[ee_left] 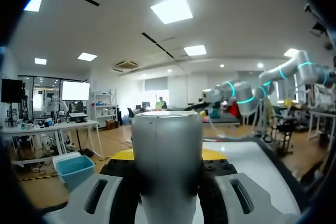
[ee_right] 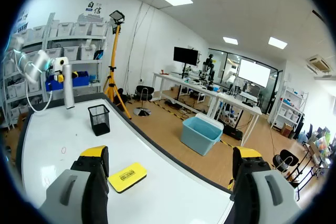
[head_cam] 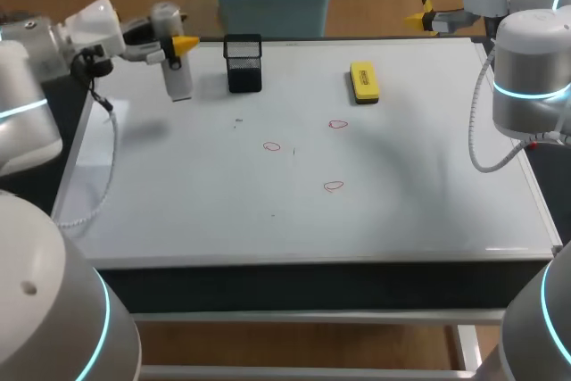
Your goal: Pick up the inspection probe, press it on each red-marked spot on the whiteboard one by one, put down the probe, pick up the eraser, and wipe off all the red marks.
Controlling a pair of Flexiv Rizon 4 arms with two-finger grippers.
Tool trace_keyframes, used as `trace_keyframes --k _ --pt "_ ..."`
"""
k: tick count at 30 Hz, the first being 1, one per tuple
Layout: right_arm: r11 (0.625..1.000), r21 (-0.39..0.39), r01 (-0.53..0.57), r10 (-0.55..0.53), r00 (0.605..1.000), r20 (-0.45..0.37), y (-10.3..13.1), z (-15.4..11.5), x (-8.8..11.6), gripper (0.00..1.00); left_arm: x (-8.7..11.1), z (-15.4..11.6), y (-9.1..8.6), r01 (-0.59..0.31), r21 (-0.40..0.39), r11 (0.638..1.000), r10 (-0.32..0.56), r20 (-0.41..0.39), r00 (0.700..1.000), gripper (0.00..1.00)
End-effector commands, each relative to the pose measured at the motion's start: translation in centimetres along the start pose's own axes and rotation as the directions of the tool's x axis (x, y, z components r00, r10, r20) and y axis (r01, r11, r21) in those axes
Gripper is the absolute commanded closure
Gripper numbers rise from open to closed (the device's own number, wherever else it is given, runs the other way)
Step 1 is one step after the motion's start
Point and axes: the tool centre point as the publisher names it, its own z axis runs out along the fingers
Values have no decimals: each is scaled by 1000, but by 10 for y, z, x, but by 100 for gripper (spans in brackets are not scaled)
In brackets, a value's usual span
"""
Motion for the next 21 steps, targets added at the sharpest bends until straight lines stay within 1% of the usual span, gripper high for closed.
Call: trace_keyframes --k 1,4,8,11,14,21 --pt "1000 1 0 0 1000 -2 0 0 -1 0 1 -12 10 -2 20 1000 1 62 998 100" --pt "1000 1 0 0 1000 -2 0 0 -1 0 -3 -16 16 -10 11 1000 9 57 998 100" --pt "1000 1 0 0 1000 -2 0 0 -1 0 -11 -18 25 1 -3 1000 -1 63 998 100" --pt "1000 1 0 0 1000 -2 0 0 -1 0 -15 -18 28 4 -6 1000 -3 64 998 100" --pt "1000 1 0 0 1000 -2 0 0 -1 0 -18 -19 29 -13 -8 1000 13 61 998 100" --pt "1000 1 0 0 1000 -2 0 0 -1 0 -29 -29 35 -18 -6 1000 18 72 997 100"
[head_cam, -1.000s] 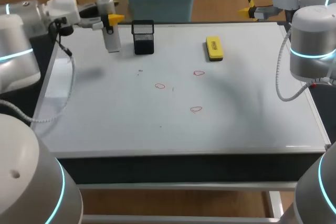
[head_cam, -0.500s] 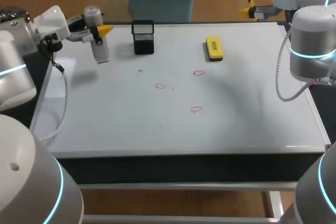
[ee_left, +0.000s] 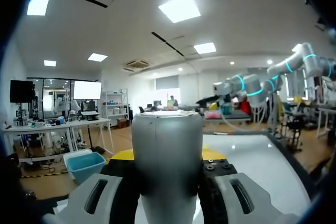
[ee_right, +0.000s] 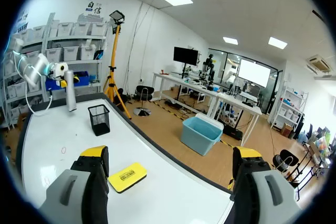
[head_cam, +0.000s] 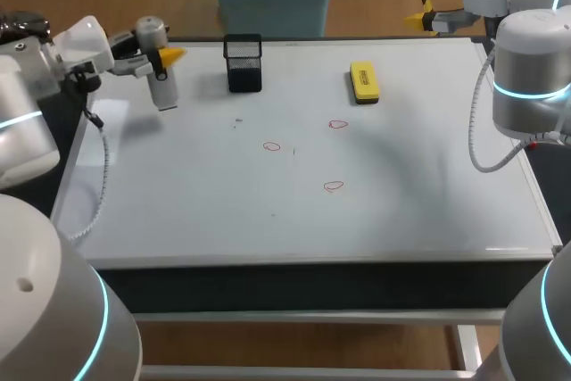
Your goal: Pick up the inspection probe, press it on each red-marked spot on the whiteboard one by one, put down the probe, pick up the eraser, and wipe off all the red marks.
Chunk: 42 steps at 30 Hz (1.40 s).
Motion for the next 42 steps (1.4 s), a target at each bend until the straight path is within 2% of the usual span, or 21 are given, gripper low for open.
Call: trace_keyframes --k 1,8,11,36,39,41,42 --pt "1000 1 0 0 1000 -1 0 0 -1 0 -6 -3 5 2 8 1000 -2 -9 1000 100" --pt "1000 1 0 0 1000 -1 0 0 -1 0 -9 -7 12 10 12 1000 -10 -9 1000 100" --pt "1000 1 0 0 1000 -1 0 0 -1 0 -9 -7 11 24 0 1000 -24 18 1000 100" --pt "1000 1 0 0 1000 -1 0 0 -1 0 -9 -7 11 24 0 1000 -24 18 1000 100" --pt "995 74 73 -63 988 -138 -2 14 11 0 -9 -7 11 24 0 1000 -24 18 1000 100" --pt "988 111 110 -83 970 -227 -6 21 21 0 -9 -7 11 24 0 1000 -24 18 1000 100" --pt "976 141 166 -123 955 -269 -9 24 27 0 -9 -7 11 24 0 1000 -24 18 1000 100"
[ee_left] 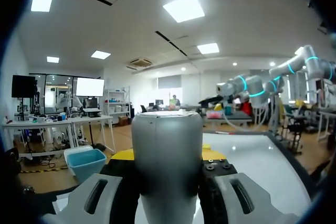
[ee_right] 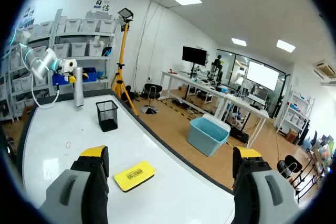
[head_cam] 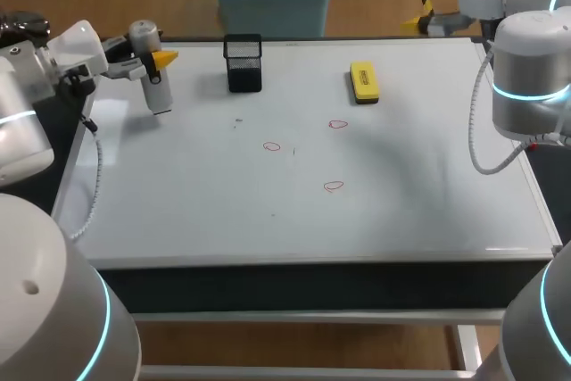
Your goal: Pick up the inspection probe, press it on each red-marked spot on the whiteboard one by one, put down the probe, pick up the eraser, and wipe off all the red marks.
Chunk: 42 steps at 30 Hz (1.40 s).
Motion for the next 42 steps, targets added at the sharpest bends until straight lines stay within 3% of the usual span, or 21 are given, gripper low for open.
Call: trace_keyframes --k 1,7,12,15,16,18,23,28,32,37,41,42 --pt "973 168 159 -117 964 -239 -4 16 9 0 0 1 0 -2 4 1000 2 2 1000 100" --pt "866 267 423 -268 843 -467 -20 26 41 0 0 1 0 -2 4 1000 2 2 1000 100" --pt "838 249 486 -259 755 -602 -27 24 50 0 0 1 0 -2 4 1000 2 2 1000 100" --pt "787 229 573 -307 686 -659 -33 23 50 0 0 1 0 -2 4 1000 2 2 1000 100" --pt "764 227 604 -323 662 -677 -35 23 51 0 0 1 0 -2 4 1000 2 2 1000 100" --pt "683 209 700 -382 586 -715 -41 23 54 0 0 1 0 -2 4 1000 2 2 1000 100" --pt "544 141 827 -434 421 -796 -52 24 67 0 0 1 0 -2 4 1000 2 2 1000 100" --pt "481 73 874 -460 321 -828 -60 26 77 0 0 1 0 -2 4 1000 2 2 1000 100" --pt "395 -4 919 -529 224 -818 -70 29 82 0 0 1 0 -2 4 1000 2 2 1000 100" --pt "355 -90 930 -577 143 -804 -81 30 88 0 0 1 0 -2 4 1000 2 2 1000 100" --pt "254 -154 955 -653 52 -755 -95 32 89 0 0 1 0 -2 4 1000 2 2 1000 100" --pt "233 -157 960 -682 47 -730 -97 34 89 0 0 1 0 -2 4 1000 2 2 1000 100"
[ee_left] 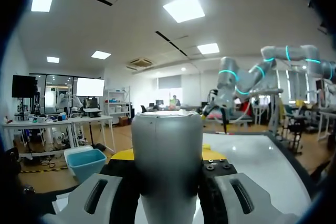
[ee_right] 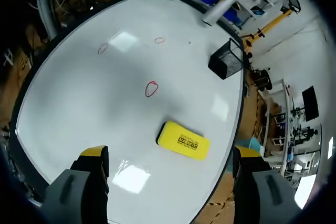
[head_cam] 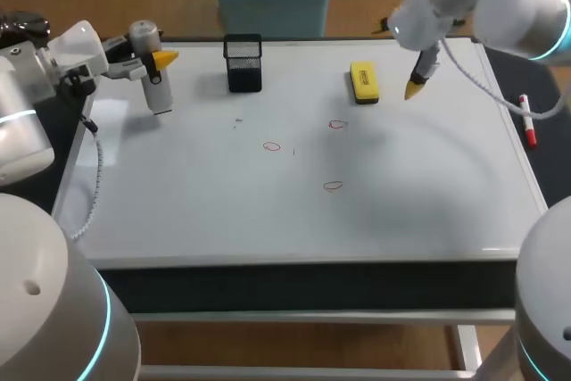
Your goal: Pick up the inspection probe, press it on each red-marked spot on the whiteboard one by one, put down the probe, pick up the eraser, and wipe off all the red marks.
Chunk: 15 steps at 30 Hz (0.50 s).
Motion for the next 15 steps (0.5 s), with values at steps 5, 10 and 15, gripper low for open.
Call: trace_keyframes --k 5,10,15 --pt "967 37 252 -252 968 -13 -4 9 -1 0 0 0 0 -2 2 1000 2 1 1000 100" --pt "967 37 252 -252 968 -13 -4 9 -1 0 0 0 0 -2 2 1000 2 1 1000 100" --pt "967 37 252 -252 968 -13 -4 9 -1 0 0 0 0 -2 2 1000 2 1 1000 100"
